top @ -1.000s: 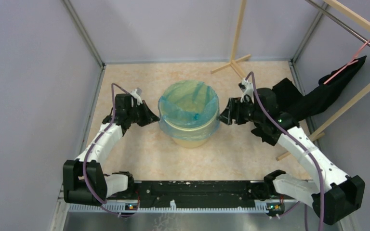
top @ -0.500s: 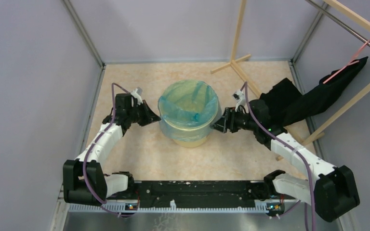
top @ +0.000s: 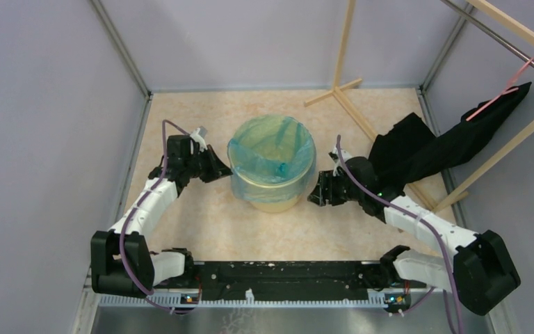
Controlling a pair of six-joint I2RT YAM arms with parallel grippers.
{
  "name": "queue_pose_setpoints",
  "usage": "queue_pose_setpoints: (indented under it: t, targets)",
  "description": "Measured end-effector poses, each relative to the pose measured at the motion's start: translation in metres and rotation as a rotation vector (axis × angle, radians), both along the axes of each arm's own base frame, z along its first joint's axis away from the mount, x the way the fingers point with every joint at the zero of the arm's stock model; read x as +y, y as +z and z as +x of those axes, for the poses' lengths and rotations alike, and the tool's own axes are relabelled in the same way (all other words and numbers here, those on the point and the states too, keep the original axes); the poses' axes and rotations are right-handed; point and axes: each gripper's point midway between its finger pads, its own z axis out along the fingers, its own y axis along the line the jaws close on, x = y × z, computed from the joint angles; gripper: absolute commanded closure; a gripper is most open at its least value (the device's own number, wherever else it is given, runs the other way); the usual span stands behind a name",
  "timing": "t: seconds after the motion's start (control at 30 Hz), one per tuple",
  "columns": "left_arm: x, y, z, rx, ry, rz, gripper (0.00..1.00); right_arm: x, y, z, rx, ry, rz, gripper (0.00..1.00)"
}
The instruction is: Put the trash bags into the trash bin
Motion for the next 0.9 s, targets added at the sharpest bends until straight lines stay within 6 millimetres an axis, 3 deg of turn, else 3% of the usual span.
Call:
queue_pose_setpoints:
  t: [0.07,0.13,0.33,0.47,0.6,0.67,0.73,0.83,0.9]
  targets:
    - [0.001,0.0,0.0,-0.003,-0.002,0.007,0.85,-0.006,0.0,-0.008,0.018,-0.001,-0.051,0.38]
    - [0.002,0.0,0.0,-0.007,-0.001,0.018,0.76,-0.006,0.017,-0.014,0.002,0.015,-0.082,0.37]
    - [0.008,0.022,0.003,-0.077,0.009,0.052,0.44,0.002,0.138,-0.011,-0.196,0.051,-0.022,0.32]
    - [0.011,0.043,0.003,-0.15,0.017,0.069,0.34,0.008,0.211,-0.006,-0.304,0.073,0.032,0.3]
    - [0.018,0.051,0.004,-0.186,0.031,0.112,0.31,0.04,0.255,0.009,-0.351,0.132,0.064,0.26]
    - [0.022,0.051,0.004,-0.197,0.035,0.138,0.31,0.069,0.259,0.022,-0.348,0.175,0.051,0.26]
    - [0.025,0.05,0.002,-0.199,0.036,0.156,0.31,0.104,0.251,0.038,-0.335,0.204,0.006,0.27]
    - [0.025,0.05,0.0,-0.202,0.026,0.166,0.31,0.143,0.205,0.064,-0.279,0.204,-0.133,0.38]
    - [0.023,0.049,-0.001,-0.203,0.017,0.164,0.31,0.154,0.164,0.081,-0.231,0.176,-0.261,0.41]
